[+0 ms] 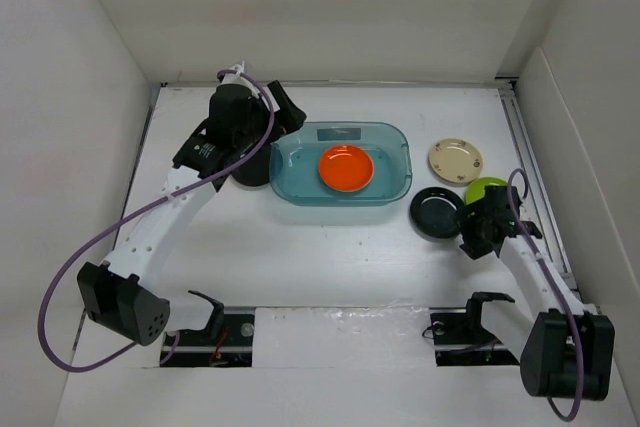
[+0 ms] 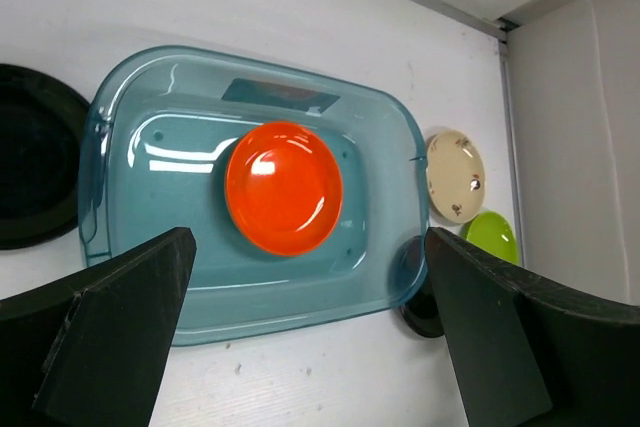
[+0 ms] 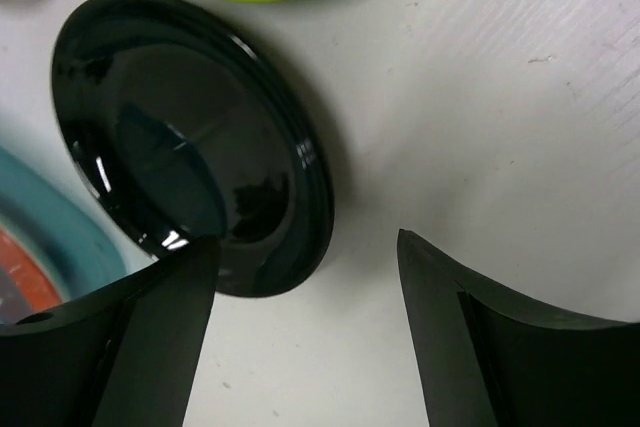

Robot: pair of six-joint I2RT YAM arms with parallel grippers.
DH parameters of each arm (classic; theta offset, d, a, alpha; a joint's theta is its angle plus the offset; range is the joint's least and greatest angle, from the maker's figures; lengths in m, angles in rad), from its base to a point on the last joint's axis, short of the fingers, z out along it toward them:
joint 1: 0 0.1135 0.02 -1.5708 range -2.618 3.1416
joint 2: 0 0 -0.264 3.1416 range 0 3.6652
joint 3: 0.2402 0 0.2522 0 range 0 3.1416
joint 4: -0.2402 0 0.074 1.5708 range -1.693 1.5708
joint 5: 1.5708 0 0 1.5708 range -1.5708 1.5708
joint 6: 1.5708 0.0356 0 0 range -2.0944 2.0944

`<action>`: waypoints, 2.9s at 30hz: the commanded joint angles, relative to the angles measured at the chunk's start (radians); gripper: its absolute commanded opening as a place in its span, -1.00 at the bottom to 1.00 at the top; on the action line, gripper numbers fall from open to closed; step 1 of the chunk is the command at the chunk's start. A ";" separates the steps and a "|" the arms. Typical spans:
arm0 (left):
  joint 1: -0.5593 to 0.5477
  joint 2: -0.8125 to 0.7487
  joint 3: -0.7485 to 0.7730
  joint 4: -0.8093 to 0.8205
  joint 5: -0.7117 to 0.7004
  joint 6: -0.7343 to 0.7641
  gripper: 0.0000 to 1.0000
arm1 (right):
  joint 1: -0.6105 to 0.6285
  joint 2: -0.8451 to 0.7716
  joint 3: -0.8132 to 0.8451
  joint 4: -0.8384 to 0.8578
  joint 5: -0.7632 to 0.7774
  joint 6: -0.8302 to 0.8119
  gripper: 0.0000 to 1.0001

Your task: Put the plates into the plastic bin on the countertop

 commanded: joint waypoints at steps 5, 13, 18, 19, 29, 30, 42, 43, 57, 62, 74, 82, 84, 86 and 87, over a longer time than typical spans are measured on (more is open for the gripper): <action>0.020 -0.029 -0.014 -0.001 0.000 0.018 0.99 | -0.011 0.135 0.054 0.118 0.041 0.017 0.35; 0.020 -0.018 0.004 -0.014 -0.009 0.027 0.99 | -0.011 0.215 0.042 0.167 0.043 -0.004 -0.12; 0.020 -0.009 0.004 -0.023 -0.018 0.027 0.99 | -0.011 0.276 0.042 0.201 0.043 -0.015 -0.50; 0.020 -0.009 0.004 -0.023 -0.018 0.027 0.99 | -0.011 0.276 0.042 0.201 0.043 -0.026 -0.54; 0.020 0.001 -0.005 -0.032 -0.057 0.016 0.99 | -0.021 0.235 0.090 0.143 0.044 -0.024 -1.00; 0.029 0.001 -0.005 -0.043 -0.067 0.016 0.99 | -0.021 0.183 0.102 0.121 0.057 -0.012 -1.00; 0.369 0.039 -0.095 -0.008 0.035 -0.088 0.99 | -0.021 -0.072 0.375 0.027 0.088 -0.082 -1.00; 0.392 0.050 -0.106 -0.008 0.023 -0.088 0.99 | -0.010 -0.046 0.404 0.072 0.048 -0.099 -1.00; 0.653 0.222 -0.137 -0.015 -0.025 -0.121 0.99 | 0.393 0.551 0.721 0.334 -0.264 -0.316 -1.00; 0.664 0.212 -0.149 -0.027 -0.089 -0.120 0.99 | 0.423 0.756 0.834 0.324 -0.239 -0.316 -1.00; 0.664 0.306 -0.197 -0.026 -0.112 -0.139 0.99 | 0.432 0.852 0.857 0.333 -0.242 -0.316 -0.08; 0.664 0.343 -0.240 -0.017 -0.121 -0.182 0.99 | 0.490 0.656 0.796 0.333 -0.215 -0.316 0.99; 0.664 0.353 -0.260 -0.003 -0.134 -0.191 0.99 | 0.518 0.614 0.774 0.333 -0.215 -0.325 0.99; 0.664 0.363 -0.260 0.006 -0.134 -0.205 0.99 | 0.533 0.553 0.762 0.311 -0.215 -0.334 0.99; 0.664 0.376 -0.260 0.017 -0.134 -0.205 0.99 | 0.533 0.531 0.762 0.311 -0.215 -0.334 0.99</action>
